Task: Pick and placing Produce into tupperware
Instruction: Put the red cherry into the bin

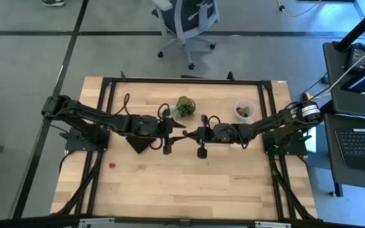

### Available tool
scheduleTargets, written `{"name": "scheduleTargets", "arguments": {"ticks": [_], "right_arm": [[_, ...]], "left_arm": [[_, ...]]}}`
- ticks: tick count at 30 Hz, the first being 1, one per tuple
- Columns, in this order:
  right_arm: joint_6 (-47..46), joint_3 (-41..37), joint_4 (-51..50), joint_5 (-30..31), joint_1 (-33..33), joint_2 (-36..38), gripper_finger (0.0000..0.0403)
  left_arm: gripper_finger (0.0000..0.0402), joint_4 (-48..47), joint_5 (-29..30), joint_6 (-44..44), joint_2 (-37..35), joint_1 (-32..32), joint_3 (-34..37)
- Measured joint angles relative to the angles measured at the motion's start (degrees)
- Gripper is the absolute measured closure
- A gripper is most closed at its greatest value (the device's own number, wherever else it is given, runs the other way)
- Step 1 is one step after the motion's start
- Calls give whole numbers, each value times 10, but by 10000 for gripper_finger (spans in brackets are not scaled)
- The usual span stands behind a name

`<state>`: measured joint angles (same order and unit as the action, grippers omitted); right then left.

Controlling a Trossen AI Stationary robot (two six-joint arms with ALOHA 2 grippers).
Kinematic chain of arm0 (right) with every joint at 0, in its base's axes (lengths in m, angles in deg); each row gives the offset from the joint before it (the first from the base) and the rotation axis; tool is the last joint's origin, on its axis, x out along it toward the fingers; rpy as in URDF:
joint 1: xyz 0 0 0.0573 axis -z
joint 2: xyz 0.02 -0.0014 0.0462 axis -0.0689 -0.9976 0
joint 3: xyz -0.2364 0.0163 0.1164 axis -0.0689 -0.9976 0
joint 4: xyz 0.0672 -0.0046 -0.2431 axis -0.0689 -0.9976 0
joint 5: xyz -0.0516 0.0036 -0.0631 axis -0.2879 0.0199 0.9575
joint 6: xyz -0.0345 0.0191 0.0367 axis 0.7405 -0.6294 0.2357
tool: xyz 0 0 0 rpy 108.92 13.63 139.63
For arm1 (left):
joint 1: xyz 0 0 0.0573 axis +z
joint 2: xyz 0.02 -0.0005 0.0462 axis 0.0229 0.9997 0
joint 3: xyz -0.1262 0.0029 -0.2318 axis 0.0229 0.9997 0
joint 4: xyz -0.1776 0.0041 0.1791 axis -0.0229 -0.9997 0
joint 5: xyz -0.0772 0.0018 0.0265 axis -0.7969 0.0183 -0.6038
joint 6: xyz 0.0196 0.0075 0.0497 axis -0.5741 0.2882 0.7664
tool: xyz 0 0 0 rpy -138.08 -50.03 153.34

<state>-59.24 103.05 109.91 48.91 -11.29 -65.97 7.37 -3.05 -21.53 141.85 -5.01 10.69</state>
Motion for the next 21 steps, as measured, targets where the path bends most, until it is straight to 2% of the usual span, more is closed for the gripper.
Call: {"name": "scheduleTargets", "arguments": {"ticks": [4,7,15,18,21], "right_arm": [[13,0,-38,42,11,16,402],[-18,0,-127,46,34,58,402],[-189,67,-549,48,149,204,402],[-230,101,-691,48,202,235,403],[-259,123,-790,48,258,249,403]], "left_arm": [[207,-21,33,13,-34,-2,0],[207,-51,63,9,-53,-1,8],[207,-59,78,-29,-61,-1,61],[207,-59,78,-51,-61,-1,74],[207,-58,78,-59,-61,-1,82]]}}
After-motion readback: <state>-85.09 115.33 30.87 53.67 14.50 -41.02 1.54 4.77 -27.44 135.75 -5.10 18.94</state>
